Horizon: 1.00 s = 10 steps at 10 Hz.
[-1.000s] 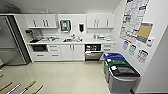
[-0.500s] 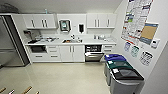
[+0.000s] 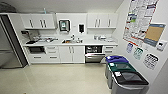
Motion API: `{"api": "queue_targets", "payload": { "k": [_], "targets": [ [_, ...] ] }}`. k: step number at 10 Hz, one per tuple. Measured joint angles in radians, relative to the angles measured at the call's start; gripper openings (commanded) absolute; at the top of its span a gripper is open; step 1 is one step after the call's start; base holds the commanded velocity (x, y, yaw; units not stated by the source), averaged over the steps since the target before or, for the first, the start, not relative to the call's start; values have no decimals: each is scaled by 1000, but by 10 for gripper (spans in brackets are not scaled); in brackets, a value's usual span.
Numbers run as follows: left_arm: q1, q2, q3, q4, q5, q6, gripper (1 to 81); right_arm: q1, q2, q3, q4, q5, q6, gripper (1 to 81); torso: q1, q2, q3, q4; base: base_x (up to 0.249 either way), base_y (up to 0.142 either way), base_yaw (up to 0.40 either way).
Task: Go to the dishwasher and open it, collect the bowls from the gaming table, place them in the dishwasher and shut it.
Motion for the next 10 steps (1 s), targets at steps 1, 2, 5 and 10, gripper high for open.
{"api": "queue_targets", "payload": {
  "k": [1, 2, 5, 10],
  "targets": [
    [0, 0, 0, 0, 0, 0, 10, 0, 0, 0, 0, 0, 0, 10, 0, 0, 0, 0, 172, 0, 0],
    [0, 0, 0, 0, 0, 0, 10, 0, 0, 0, 0, 0, 0, 10, 0, 0, 0, 0, 172, 0, 0],
    [0, 0, -1, 0, 0, 0, 10, 0, 0, 0, 0, 0, 0, 10, 0, 0, 0, 0, 172, 0, 0],
    [0, -1, -1, 0, 0, 0, 10, 0, 3, 0, 0, 0, 0, 10, 1, 0, 0, 0, 172, 0, 0]
  ]
}}
